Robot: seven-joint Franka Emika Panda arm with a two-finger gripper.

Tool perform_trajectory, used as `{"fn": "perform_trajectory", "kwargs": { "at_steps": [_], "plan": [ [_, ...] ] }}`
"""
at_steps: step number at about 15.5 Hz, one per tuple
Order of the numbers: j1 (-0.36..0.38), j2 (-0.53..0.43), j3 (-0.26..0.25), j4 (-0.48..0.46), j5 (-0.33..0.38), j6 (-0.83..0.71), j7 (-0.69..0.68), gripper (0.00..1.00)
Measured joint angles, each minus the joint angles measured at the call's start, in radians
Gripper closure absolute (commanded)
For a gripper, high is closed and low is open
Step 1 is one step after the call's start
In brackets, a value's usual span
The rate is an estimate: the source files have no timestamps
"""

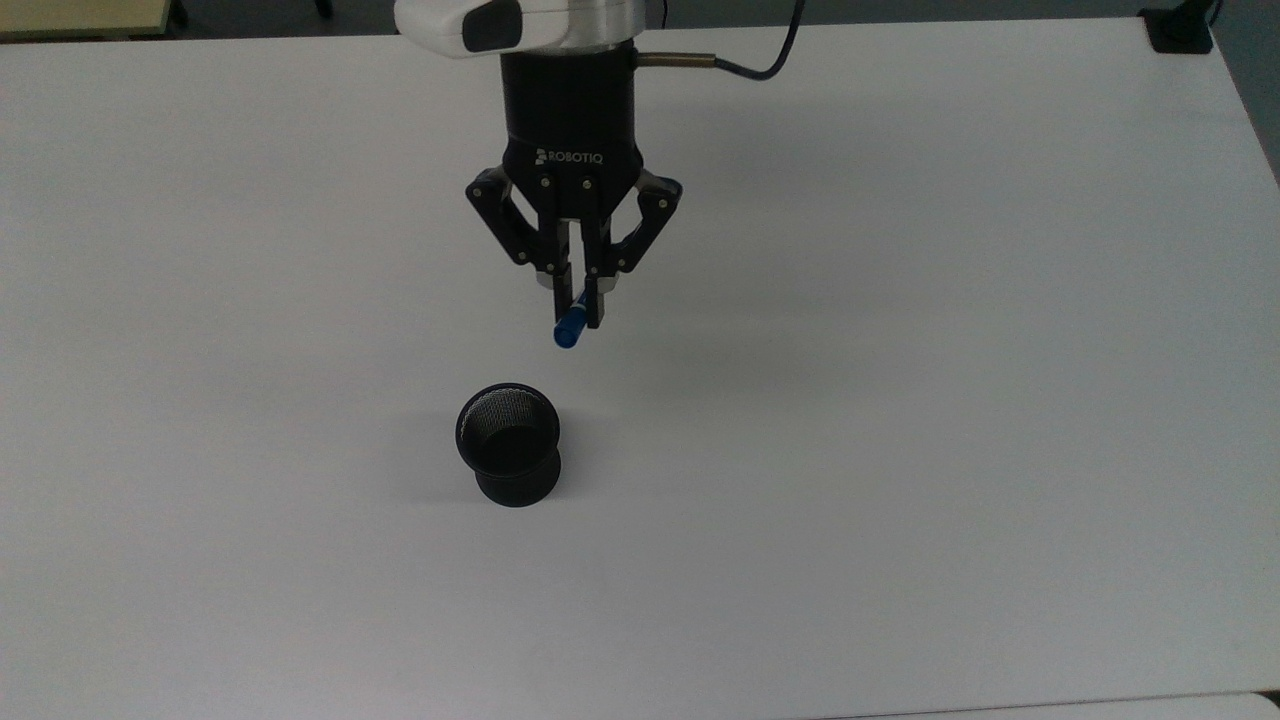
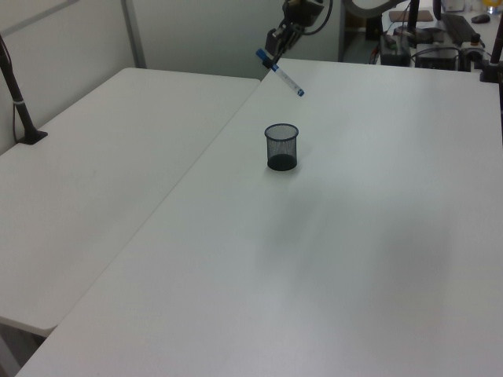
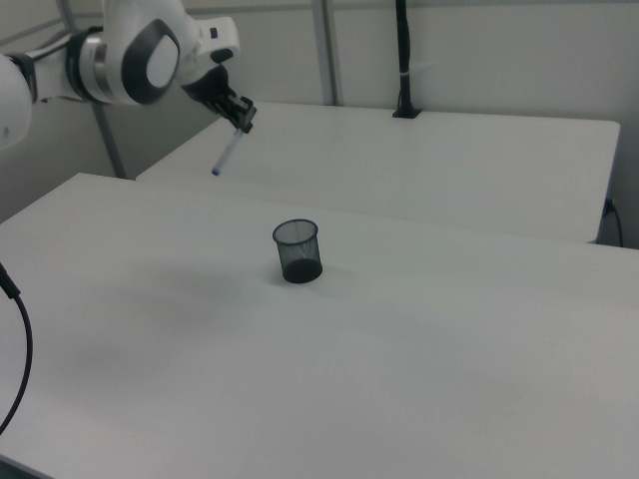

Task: Insert the marker
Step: 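Lift the marker and carry it above the black mesh cup, then lower the marker upright into the mesh cup opening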

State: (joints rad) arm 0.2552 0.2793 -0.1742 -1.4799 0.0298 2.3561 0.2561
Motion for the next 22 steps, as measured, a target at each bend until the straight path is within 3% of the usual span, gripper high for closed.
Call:
{"fn": "perform_trajectory", "kwargs": {
  "at_steps": [5,7,13,22],
  "plan": [
    [-0.023,0.000,-0.003,-0.199,-0.050,0.381,0.000,1.00],
    [-0.033,0.000,-0.012,-0.255,-0.094,0.461,0.000,1.00],
    [-0.098,0.030,-0.021,-0.307,-0.216,0.548,0.000,1.00],
    [-0.096,0.118,-0.021,-0.307,-0.219,0.616,0.000,1.00]
  ]
}}
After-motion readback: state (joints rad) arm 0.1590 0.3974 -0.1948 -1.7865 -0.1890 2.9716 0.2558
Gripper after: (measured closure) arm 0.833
